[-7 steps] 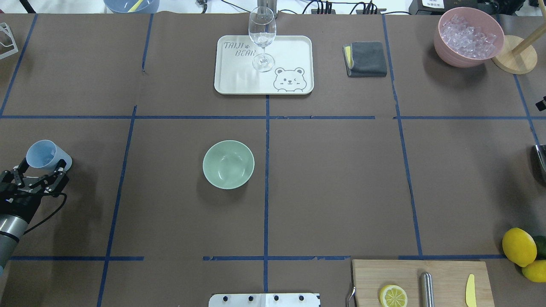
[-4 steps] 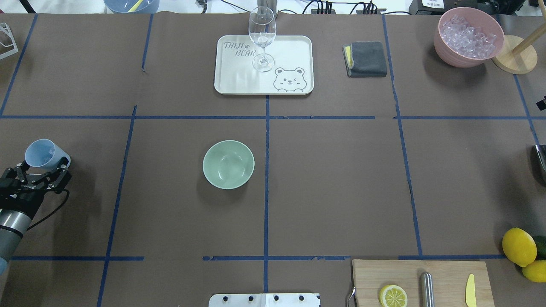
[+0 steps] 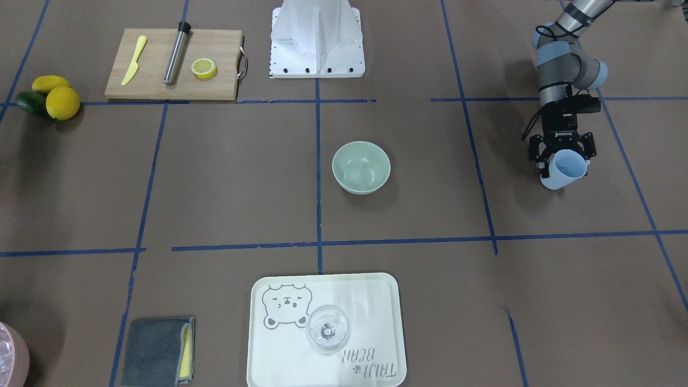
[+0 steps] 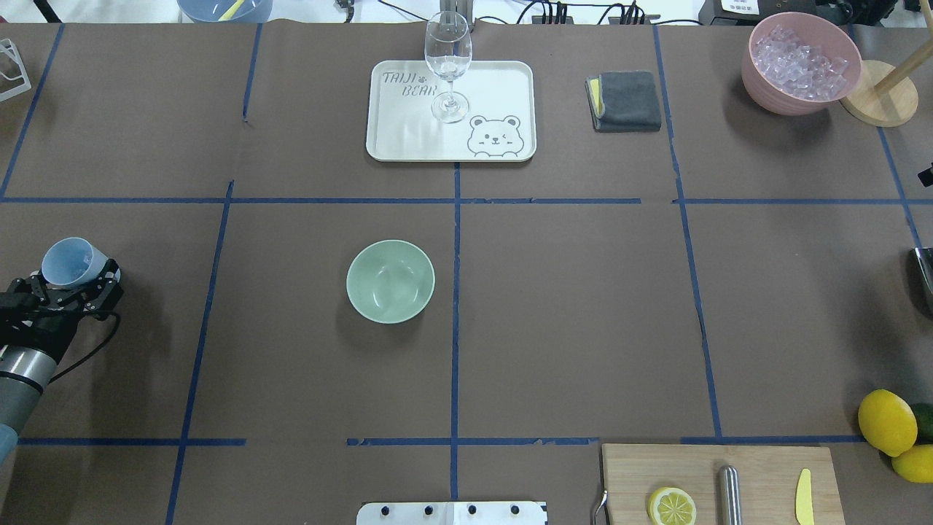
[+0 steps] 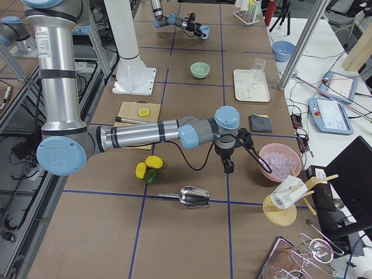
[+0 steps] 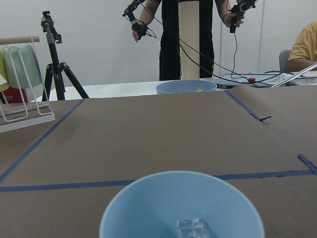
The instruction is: Pour ice into bowl
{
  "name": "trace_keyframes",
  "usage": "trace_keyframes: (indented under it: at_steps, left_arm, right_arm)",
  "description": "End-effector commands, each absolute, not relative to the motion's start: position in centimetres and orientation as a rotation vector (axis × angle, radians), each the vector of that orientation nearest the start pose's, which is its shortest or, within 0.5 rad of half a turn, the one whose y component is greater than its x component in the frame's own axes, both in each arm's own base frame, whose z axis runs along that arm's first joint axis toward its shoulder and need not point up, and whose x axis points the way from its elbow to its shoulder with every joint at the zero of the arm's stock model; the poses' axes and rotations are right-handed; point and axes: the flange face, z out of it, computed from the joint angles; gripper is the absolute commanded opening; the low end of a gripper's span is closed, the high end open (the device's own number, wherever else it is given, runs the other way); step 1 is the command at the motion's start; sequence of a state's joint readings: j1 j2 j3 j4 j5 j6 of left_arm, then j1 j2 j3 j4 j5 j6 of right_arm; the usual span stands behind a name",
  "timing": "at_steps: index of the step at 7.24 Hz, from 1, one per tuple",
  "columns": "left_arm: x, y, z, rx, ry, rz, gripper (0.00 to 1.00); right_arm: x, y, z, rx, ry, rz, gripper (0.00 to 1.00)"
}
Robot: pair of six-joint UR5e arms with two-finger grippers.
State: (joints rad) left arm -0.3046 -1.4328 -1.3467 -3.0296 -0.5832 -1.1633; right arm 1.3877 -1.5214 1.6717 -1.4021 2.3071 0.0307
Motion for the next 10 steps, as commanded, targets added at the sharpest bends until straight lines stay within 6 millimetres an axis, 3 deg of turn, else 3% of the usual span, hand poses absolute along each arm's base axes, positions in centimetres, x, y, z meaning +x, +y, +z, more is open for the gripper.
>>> trace_keyframes:
  at_steps: [1, 4, 5, 7, 8, 10]
  left_arm:
    - [32.9, -33.3, 66.1, 1.169, 0.626, -0.455, 0.99]
    - [34.0, -33.6, 66.1, 1.164, 0.632, -0.448, 0.93]
    - [34.2, -33.7, 65.8, 1.155, 0.648, -0.448, 0.68]
    - [32.7, -33.6, 65.3, 1.170, 0.696, -0.480, 0.03]
    - [32.3, -33.6, 64.0, 1.186, 0.729, -0.488, 0.00]
    - [31.8, -34.9, 61.0, 1.289, 0.604, -0.332, 0.00]
  right_arm:
    - [-3.0, -53.0, 56.7, 0.226, -0.760, -0.261, 1.00]
    - [-3.0, -53.0, 56.7, 0.226, -0.759, -0.261, 1.00]
    - [-3.0, -53.0, 56.7, 0.226, -0.758, -0.263, 1.00]
    - [-3.0, -53.0, 56.8, 0.224, -0.760, -0.261, 1.00]
    - [-3.0, -53.0, 56.8, 0.225, -0.760, -0.262, 1.00]
    - [-3.0, -52.9, 56.9, 0.223, -0.760, -0.262, 1.00]
